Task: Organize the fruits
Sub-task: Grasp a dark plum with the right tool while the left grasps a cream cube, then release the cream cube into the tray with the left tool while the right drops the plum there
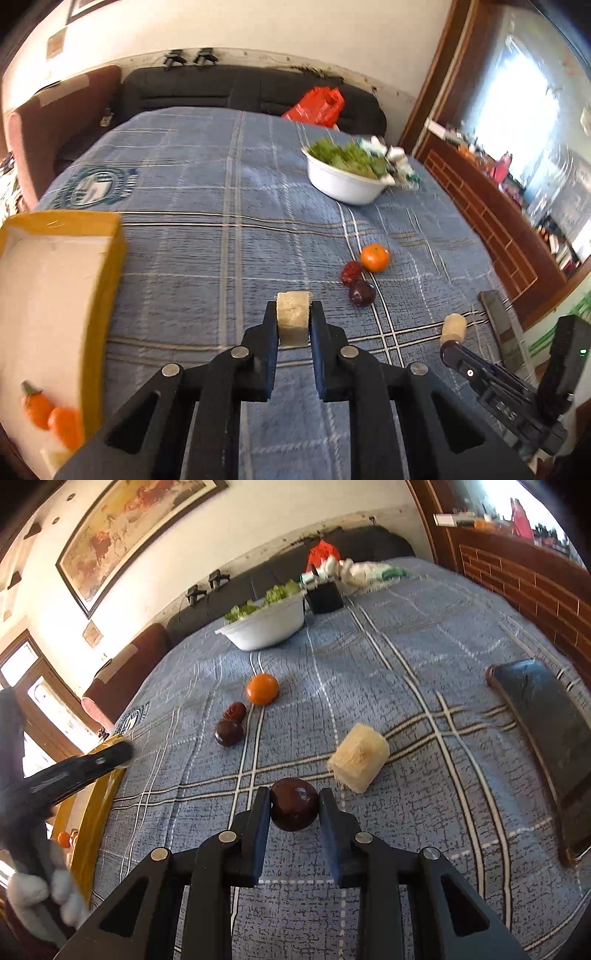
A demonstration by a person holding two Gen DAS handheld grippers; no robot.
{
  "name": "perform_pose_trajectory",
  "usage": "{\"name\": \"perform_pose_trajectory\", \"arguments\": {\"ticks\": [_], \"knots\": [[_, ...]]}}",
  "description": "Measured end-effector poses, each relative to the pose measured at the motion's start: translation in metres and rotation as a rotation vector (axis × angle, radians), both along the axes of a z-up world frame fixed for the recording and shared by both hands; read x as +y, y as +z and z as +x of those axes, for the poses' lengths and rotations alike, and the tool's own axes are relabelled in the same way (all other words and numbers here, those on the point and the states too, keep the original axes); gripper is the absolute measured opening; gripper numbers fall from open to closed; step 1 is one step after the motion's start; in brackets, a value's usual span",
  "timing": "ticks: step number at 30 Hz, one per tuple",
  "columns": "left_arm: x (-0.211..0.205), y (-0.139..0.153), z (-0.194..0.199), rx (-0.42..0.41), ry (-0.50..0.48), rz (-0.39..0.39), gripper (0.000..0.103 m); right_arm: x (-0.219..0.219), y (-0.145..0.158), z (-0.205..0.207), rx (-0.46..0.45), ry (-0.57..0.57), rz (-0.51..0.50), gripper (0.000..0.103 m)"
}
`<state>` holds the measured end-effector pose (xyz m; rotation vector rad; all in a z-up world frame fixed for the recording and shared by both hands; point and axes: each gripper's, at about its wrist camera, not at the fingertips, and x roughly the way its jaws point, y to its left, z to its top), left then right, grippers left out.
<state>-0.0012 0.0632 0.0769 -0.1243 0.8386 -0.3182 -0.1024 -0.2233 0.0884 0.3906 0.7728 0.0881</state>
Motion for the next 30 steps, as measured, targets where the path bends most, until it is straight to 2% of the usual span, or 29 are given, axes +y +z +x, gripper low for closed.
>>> {"name": "perform_pose_trajectory", "arguments": {"ticks": [3,7,12,16,20,26,30], "knots": [[0.046,0.016,-0.023,-0.020,0.082,-0.024,0.015,0.012,0.007,-0.004,-0.019,0.017,-0.045,0.029],[0.114,0.029,-0.060,-0.051,0.250,0.017,0.015,0.034,0.022,-0.013,-0.032,0.076,-0.008,0.029],[0.179,0.016,-0.092,-0.013,0.408,0.071,0.015,0.101,0.052,-0.012,-0.062,0.255,0.023,0.029],[0.205,0.000,-0.100,0.018,0.456,0.056,0.015,0.172,0.065,-0.001,-0.047,0.424,0.033,0.030],[0.220,-0.012,-0.099,0.051,0.467,0.041,0.015,0.241,0.063,0.010,-0.004,0.567,0.032,0.030],[0.222,-0.029,-0.089,0.082,0.426,0.015,0.015,0.321,0.041,0.039,0.065,0.650,-0.075,0.030],[0.234,-0.036,-0.087,0.094,0.433,-0.024,0.015,0.352,0.025,0.061,0.112,0.661,-0.135,0.030]]}}
